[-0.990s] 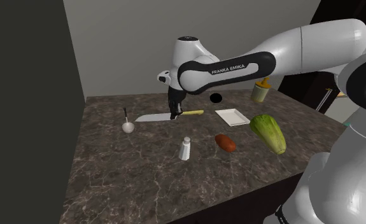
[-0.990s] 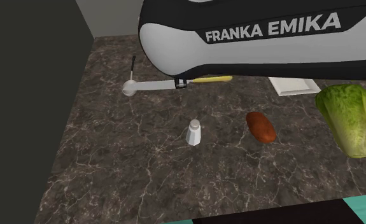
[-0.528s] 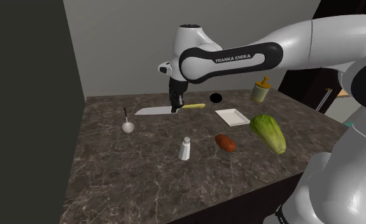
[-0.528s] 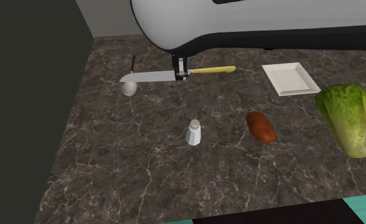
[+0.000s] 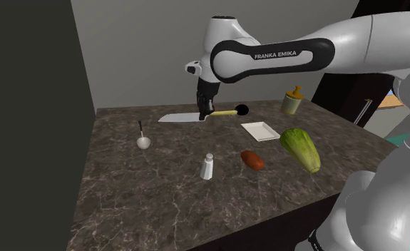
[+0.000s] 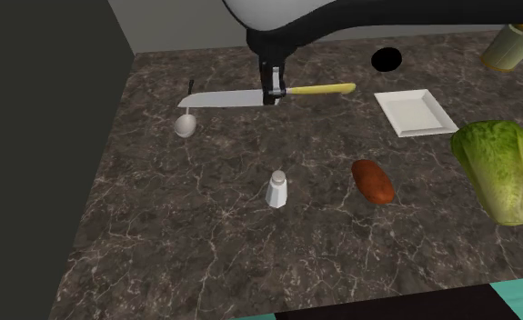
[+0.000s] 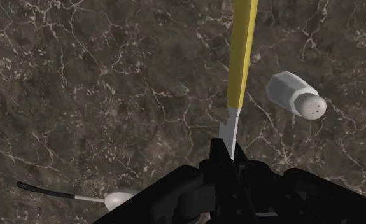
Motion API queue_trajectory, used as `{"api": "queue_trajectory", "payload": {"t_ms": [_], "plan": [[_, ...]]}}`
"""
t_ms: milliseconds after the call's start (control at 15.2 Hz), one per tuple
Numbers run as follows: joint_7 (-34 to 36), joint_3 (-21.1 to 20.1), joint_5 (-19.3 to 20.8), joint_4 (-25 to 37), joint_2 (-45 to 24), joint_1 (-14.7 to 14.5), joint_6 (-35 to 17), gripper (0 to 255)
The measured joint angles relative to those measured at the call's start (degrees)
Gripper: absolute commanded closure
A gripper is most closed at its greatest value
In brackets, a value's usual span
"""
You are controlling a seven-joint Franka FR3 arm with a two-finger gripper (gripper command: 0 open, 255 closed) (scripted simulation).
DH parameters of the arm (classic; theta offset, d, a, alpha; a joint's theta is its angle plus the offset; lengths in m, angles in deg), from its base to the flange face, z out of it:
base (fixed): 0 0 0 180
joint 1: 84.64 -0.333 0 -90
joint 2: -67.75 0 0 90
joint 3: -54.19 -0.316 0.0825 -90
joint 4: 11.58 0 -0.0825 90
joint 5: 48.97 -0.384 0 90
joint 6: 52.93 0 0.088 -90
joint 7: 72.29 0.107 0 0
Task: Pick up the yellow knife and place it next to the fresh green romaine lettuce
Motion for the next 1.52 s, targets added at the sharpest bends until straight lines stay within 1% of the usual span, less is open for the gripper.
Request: {"api": "queue_trajectory", "payload": {"t_ms": [198,462,924,1188,1518], "plan": [[-3.00,1.71,-0.17,-6.34,5.48,1.33,-1.13,255],[-6.48,3.88,0.04,-12.32,11.70,2.78,-1.13,255],[-13.60,8.92,1.97,-23.08,23.25,6.07,-0.91,255],[-17.59,11.86,3.59,-26.38,28.28,8.09,0.44,255],[-23.50,16.42,6.60,-30.37,35.04,11.42,2.58,255]]}}
